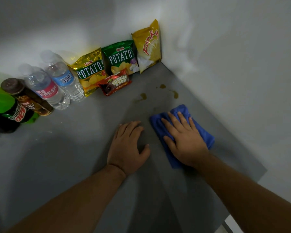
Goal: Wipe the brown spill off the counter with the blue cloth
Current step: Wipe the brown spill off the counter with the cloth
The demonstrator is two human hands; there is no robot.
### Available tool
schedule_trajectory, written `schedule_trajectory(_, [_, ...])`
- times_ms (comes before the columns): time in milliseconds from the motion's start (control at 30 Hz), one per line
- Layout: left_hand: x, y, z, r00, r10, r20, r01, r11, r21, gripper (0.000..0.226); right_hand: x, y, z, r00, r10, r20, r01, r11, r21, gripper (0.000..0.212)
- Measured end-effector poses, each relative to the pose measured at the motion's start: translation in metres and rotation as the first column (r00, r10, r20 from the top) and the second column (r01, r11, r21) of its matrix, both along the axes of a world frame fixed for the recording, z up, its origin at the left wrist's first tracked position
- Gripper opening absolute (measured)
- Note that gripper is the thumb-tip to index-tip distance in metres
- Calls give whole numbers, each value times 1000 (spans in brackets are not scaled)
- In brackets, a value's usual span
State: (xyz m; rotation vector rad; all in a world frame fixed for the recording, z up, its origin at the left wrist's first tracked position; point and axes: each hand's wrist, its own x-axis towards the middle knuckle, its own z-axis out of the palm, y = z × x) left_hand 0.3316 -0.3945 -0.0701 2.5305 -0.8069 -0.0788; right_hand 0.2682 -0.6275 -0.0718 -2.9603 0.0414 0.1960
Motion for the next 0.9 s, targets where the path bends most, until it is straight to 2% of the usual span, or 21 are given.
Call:
schedule_trajectory(67, [3,1,-1,1000,20,-8,-21,997,-75,47,-12,-21,2,993,119,-2,-119,993,27,60])
schedule_trajectory(133, [8,2,-1,999,40,-2,-40,992,-119,42,-12,-41,4,988,157,1,-157,987,31,59])
schedule_trajectory(267, [26,8,-3,993,46,108,-39,997,-66,39,19,-42,1,998,-65,24,65,998,0,57])
schedule_trajectory(333, [39,9,-3,991,51,123,-48,999,-23,42,41,-23,-2,980,-197,14,197,980,-25,58])
schedule_trajectory(400, [54,8,-1,992,60,111,-64,998,28,47,55,-2,-3,972,-236,4,236,972,-14,60])
schedule_trajectory(500, [74,9,0,991,66,113,-76,993,93,53,48,13,-1,997,-75,16,75,997,21,63])
schedule_trajectory(600, [80,13,-5,989,74,129,-91,987,133,54,27,-8,-1,993,115,13,-115,993,21,60])
schedule_trajectory(667, [78,15,-8,986,80,143,-99,987,128,53,19,-30,-1,988,155,25,-156,987,34,58])
schedule_trajectory(767, [78,13,-8,984,82,158,-102,987,122,54,31,-53,0,998,40,55,-42,998,37,59])
schedule_trajectory(900, [79,11,-8,984,88,156,-110,984,139,57,76,-38,-3,985,-172,26,173,984,-31,61])
